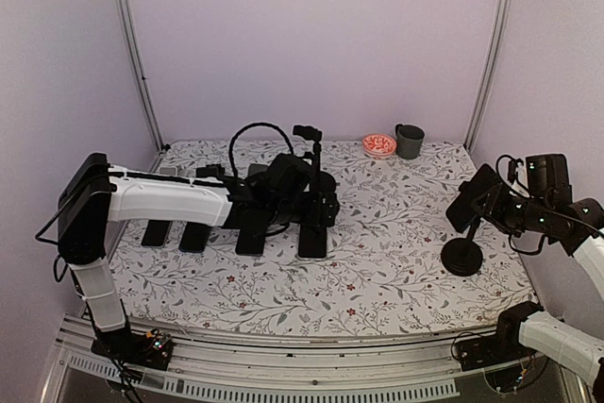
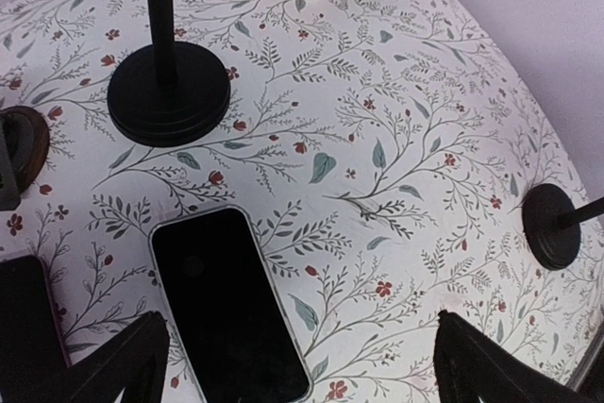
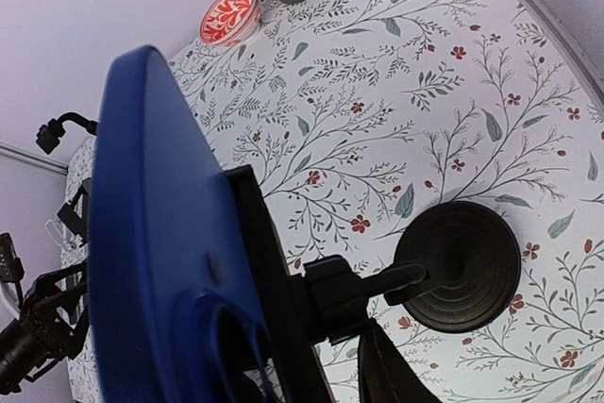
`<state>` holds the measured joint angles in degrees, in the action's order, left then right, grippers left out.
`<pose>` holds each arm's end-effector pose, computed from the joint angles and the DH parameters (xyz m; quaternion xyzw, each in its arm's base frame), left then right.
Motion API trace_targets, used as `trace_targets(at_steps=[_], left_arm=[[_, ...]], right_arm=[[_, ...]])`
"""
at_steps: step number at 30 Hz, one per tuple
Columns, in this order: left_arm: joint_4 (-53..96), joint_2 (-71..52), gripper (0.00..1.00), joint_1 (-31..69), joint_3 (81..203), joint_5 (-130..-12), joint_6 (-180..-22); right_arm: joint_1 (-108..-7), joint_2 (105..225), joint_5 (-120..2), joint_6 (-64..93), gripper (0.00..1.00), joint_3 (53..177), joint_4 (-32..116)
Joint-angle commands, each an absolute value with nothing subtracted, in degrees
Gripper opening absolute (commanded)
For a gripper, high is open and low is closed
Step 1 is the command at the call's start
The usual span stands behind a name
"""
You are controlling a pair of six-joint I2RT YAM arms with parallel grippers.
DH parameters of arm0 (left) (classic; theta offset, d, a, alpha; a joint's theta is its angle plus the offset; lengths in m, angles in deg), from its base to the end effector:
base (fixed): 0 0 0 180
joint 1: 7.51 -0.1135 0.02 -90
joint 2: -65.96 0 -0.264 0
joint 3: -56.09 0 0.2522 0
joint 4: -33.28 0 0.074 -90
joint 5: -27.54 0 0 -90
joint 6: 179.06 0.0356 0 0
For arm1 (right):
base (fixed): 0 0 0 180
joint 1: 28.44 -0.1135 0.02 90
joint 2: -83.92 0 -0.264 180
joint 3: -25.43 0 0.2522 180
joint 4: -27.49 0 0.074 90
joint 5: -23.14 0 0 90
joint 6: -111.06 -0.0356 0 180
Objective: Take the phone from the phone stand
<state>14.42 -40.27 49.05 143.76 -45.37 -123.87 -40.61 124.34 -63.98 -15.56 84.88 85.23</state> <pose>0.2394 -0.3436 0.2211 0.1026 0.8831 -0.2203 0.4013 0.1393 0.0319 0.2984 0.1802 0.8831 0.1993 0.3847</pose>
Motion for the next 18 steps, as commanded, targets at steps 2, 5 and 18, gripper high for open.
trace_targets(at_steps=[2, 5, 18], left_arm=[[15.68, -37.04, 0.99, 48.36, 142.88, -45.52, -121.64], [16.57, -36.23, 0.99, 48.32, 142.42, -45.75, -120.08], [23.01, -33.12, 0.97, 50.1, 140.39, -52.53, -110.56]], right_arm=[[-40.48, 123.35, -58.8, -14.39, 0.23, 86.3, 78.86], [-40.47, 123.78, -56.83, -13.89, 0.22, 86.36, 76.95], [-40.46, 128.62, -46.61, -12.22, 0.15, 86.06, 64.48]])
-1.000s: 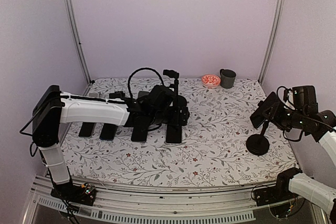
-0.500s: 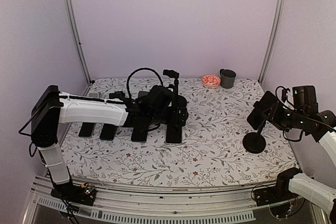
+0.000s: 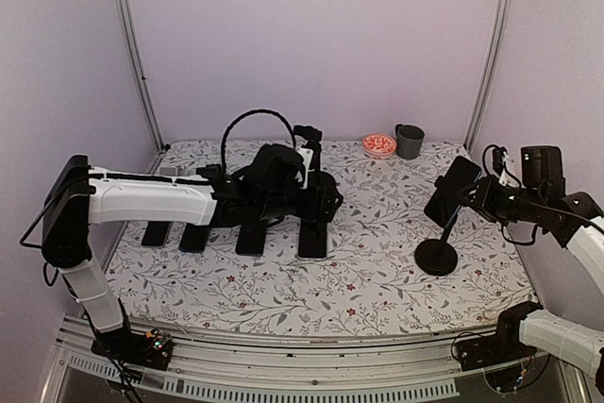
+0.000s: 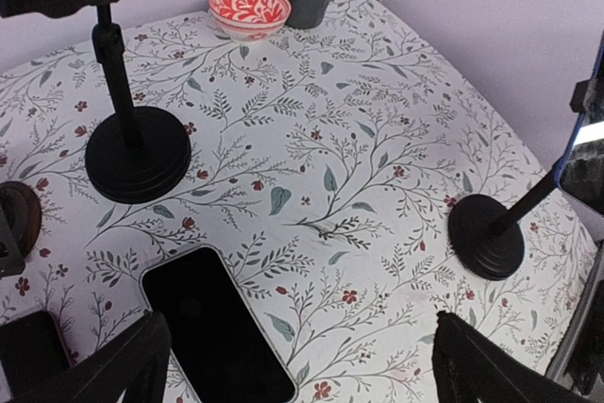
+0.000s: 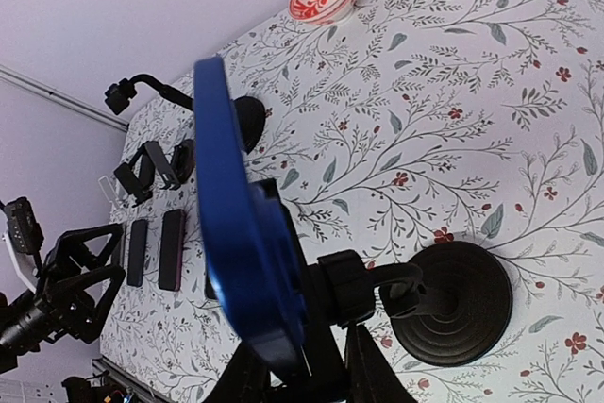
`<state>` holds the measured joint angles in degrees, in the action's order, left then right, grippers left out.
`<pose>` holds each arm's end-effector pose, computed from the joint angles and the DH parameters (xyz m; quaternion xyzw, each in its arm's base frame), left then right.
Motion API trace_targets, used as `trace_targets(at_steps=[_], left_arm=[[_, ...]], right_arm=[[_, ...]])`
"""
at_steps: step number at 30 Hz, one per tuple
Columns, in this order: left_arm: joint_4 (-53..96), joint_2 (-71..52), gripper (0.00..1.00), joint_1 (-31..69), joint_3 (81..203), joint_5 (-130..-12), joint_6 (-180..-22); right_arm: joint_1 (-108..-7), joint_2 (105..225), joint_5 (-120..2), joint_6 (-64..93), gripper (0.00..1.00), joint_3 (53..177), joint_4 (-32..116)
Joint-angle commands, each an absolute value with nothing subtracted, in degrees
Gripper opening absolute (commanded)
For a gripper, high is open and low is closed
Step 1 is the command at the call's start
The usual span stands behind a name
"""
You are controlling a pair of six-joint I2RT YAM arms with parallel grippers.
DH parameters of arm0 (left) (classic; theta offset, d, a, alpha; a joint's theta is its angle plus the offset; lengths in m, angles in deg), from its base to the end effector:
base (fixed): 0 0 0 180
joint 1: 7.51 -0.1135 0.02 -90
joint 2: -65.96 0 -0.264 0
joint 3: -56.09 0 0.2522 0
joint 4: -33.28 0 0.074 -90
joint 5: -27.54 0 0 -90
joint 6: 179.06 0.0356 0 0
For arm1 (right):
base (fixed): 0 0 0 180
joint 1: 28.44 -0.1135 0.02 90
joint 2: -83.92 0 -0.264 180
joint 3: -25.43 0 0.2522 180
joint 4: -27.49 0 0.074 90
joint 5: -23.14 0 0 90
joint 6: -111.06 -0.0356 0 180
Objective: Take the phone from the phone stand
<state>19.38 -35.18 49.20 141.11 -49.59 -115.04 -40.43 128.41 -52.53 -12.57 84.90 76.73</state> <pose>0.2302 -0.3362 0.2481 0.1740 0.8447 -0.2552 0.4370 0.1595 0.0429 0.3026 0.1074 0.8725 0.2814 0.3848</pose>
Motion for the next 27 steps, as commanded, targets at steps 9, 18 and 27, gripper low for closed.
trace_targets(at_steps=[9, 18, 27], left_arm=[[26.59, -36.79, 0.98, 54.62, 144.72, -58.74, -106.82], [25.14, -44.03, 0.99, 56.24, 153.6, -62.7, -108.33], [22.28, -50.27, 0.99, 56.72, 160.89, -66.89, -109.88]], right_arm=[[-41.98, 131.54, -43.47, -14.15, 0.12, 83.91, 54.94], [-48.19, 134.77, -48.21, -14.08, 0.11, 83.98, 51.65], [-52.25, 137.54, -49.53, -14.22, 0.1, 83.28, 48.51]])
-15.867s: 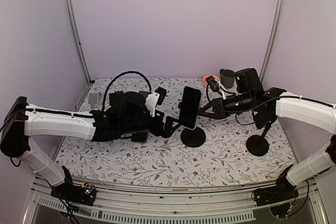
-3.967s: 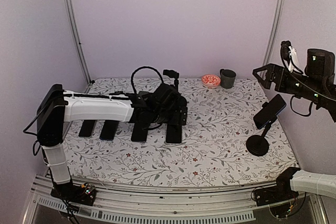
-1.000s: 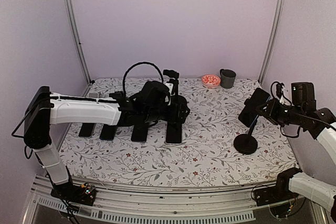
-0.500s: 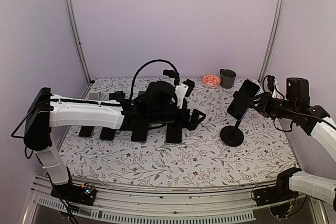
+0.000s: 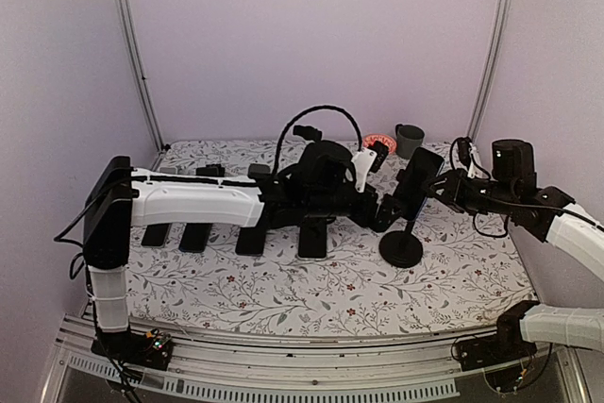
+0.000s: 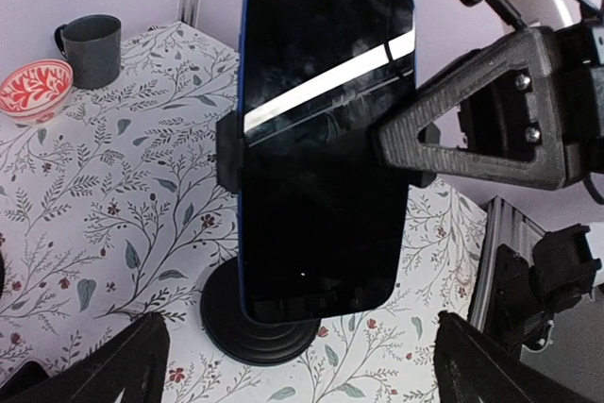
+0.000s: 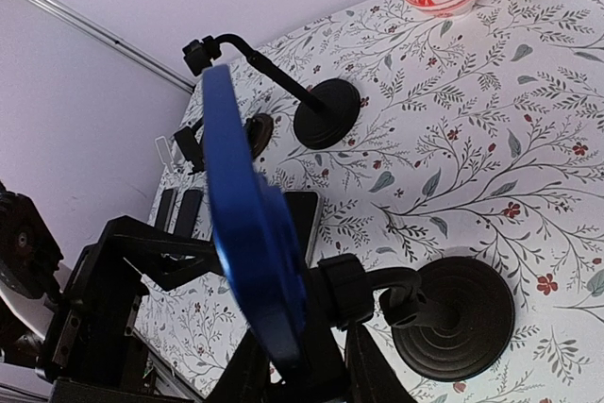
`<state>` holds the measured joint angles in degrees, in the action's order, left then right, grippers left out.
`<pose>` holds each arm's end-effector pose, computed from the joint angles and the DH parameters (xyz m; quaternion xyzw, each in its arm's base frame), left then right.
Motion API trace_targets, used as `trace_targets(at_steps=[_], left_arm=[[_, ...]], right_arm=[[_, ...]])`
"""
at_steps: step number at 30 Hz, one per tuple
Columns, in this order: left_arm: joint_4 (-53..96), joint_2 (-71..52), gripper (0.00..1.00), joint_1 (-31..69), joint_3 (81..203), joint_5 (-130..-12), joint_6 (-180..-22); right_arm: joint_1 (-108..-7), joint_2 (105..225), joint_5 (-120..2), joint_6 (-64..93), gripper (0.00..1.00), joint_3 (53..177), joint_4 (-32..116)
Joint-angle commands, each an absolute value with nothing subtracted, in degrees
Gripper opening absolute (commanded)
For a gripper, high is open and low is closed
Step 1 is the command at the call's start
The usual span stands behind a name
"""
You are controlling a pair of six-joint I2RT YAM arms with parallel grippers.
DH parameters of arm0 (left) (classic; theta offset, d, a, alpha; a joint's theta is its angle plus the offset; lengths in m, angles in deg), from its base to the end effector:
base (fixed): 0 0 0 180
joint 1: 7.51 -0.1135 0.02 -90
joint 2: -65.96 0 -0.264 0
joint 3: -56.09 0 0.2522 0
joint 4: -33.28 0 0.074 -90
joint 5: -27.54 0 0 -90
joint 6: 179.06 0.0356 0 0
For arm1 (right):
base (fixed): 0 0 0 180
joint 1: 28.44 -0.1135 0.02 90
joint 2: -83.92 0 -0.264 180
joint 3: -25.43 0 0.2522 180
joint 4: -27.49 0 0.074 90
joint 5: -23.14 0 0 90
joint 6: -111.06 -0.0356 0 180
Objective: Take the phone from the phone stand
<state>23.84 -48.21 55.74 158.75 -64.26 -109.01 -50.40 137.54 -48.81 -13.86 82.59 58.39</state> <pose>0.2140 -0.4270 0.2649 0.3122 0.7624 -0.3859 0.4152 0.1915 0.0891 0.2921 0.0142 0.8475 0.3623 0.3876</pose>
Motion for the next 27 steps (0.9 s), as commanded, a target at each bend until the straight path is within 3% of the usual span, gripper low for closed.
trace_targets(at_steps=[1, 27], left_arm=[[22.25, -50.58, 0.99, 56.67, 161.23, -67.2, -110.03], [13.03, -59.31, 0.96, 56.69, 173.29, -62.06, -109.8]], right_arm=[[-52.65, 137.8, -49.54, -14.39, 0.1, 83.31, 48.08], [-56.73, 141.24, -50.4, -15.98, 0.12, 83.31, 45.56]])
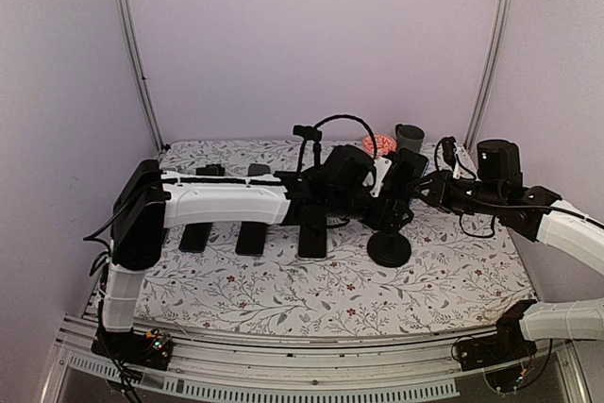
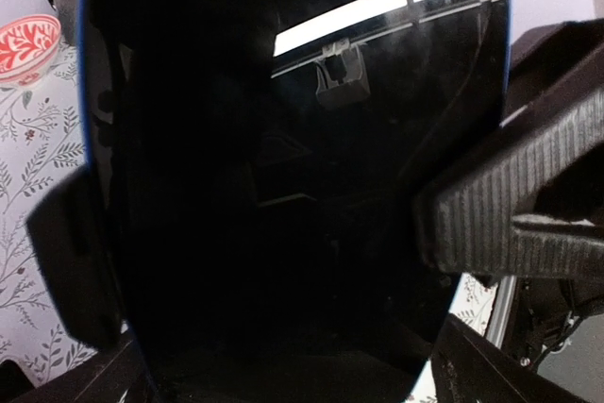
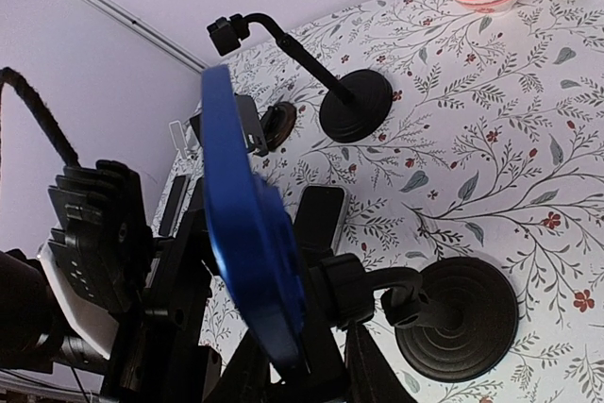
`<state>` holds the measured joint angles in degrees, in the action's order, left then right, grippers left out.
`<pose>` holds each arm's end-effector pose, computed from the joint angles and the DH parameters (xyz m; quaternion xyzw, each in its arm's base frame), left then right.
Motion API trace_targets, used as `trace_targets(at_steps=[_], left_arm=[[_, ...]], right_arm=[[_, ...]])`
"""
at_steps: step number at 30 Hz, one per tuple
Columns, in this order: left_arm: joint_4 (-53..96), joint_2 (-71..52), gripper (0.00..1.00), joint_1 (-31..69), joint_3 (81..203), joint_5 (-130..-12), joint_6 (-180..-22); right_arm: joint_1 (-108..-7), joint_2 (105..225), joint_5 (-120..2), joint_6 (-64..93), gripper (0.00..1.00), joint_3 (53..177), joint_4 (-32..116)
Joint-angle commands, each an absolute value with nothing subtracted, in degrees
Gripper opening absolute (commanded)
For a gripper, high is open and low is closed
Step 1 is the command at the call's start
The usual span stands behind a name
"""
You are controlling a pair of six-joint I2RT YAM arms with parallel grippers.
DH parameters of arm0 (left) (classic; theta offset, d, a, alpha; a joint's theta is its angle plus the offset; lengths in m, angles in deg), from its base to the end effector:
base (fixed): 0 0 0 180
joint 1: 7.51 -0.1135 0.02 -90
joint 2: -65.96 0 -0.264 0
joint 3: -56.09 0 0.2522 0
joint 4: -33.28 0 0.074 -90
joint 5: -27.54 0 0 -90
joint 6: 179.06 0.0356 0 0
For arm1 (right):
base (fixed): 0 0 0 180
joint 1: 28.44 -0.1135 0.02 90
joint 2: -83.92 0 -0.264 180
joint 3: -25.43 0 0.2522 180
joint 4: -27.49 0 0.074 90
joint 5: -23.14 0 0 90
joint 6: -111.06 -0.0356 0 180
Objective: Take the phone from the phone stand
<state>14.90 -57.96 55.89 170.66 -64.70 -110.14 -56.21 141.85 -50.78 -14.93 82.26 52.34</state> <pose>0.2285 -0.4595 0.2406 0.3183 0.7944 -0.3599 0.3715 0.1983 0.1156 0.2850 -0.0138 0.8426 0.3780 0.3832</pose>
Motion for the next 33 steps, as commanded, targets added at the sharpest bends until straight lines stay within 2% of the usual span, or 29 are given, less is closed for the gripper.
trace_targets(at_steps=[1, 3, 6, 10, 12, 14, 16, 19, 23, 33], left_arm=[[13.18, -59.35, 0.95, 56.72, 173.37, -61.99, -109.8], [13.78, -59.24, 0.93, 56.67, 173.31, -62.06, -109.9], [14.98, -58.99, 0.82, 56.74, 172.75, -62.4, -109.98], [15.57, -58.22, 0.65, 56.39, 171.44, -61.87, -110.15], [16.19, -57.65, 0.61, 56.0, 170.15, -61.88, -110.43], [16.88, -57.0, 0.58, 55.52, 168.99, -62.28, -110.83], [18.02, -56.17, 0.57, 55.23, 167.56, -63.09, -110.8], [18.64, -55.48, 0.55, 54.91, 166.52, -63.6, -110.31], [18.94, -55.21, 0.52, 54.77, 166.35, -64.1, -110.01], [19.34, -55.22, 0.48, 54.74, 166.42, -64.91, -109.73]], right_arm=[[-56.75, 141.22, -50.48, -16.02, 0.13, 83.31, 45.75], [-56.8, 140.99, -50.43, -16.11, 0.14, 82.93, 45.71], [-56.78, 140.66, -49.96, -16.19, 0.18, 82.74, 45.93], [-56.74, 139.78, -49.63, -14.71, 0.38, 83.55, 48.17], [-56.39, 138.81, -48.68, -13.65, 0.49, 83.57, 49.05], [-55.32, 137.75, -47.27, -12.75, 0.66, 83.13, 49.81], [-53.53, 136.53, -44.74, -11.83, 0.71, 82.16, 49.9], [-50.08, 134.82, -38.68, -10.68, 0.73, 80.18, 49.35], [-47.22, 134.88, -32.9, -8.88, 0.69, 78.63, 48.35], [-46.64, 137.26, -27.93, -7.68, 0.61, 76.25, 45.84]])
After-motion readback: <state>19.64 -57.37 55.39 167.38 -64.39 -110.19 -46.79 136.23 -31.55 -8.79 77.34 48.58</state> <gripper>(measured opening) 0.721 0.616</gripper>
